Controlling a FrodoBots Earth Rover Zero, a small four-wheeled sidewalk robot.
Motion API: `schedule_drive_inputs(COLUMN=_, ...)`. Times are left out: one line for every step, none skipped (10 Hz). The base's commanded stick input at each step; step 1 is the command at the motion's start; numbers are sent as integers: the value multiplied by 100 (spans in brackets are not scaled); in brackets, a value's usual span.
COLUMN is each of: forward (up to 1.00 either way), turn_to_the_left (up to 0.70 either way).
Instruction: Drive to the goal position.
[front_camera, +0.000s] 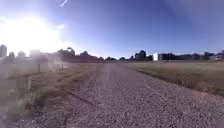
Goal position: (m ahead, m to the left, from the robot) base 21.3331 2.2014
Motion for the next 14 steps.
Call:
schedule_drive_inputs(forward=50, turn_to_the_left=0)
schedule_drive_inputs(forward=50, turn_to_the_left=0)
schedule_drive_inputs(forward=50, turn_to_the_left=0)
schedule_drive_inputs(forward=50, turn_to_the_left=0)
schedule_drive_inputs(forward=50, turn_to_the_left=0)
schedule_drive_inputs(forward=50, turn_to_the_left=0)
schedule_drive_inputs(forward=50, turn_to_the_left=0)
schedule_drive_inputs(forward=50, turn_to_the_left=0)
schedule_drive_inputs(forward=50, turn_to_the_left=0)
schedule_drive_inputs(forward=50, turn_to_the_left=0)
schedule_drive_inputs(forward=50, turn_to_the_left=0)
schedule_drive_inputs(forward=50, turn_to_the_left=0)
schedule_drive_inputs(forward=50, turn_to_the_left=0)
schedule_drive_inputs(forward=50, turn_to_the_left=0)
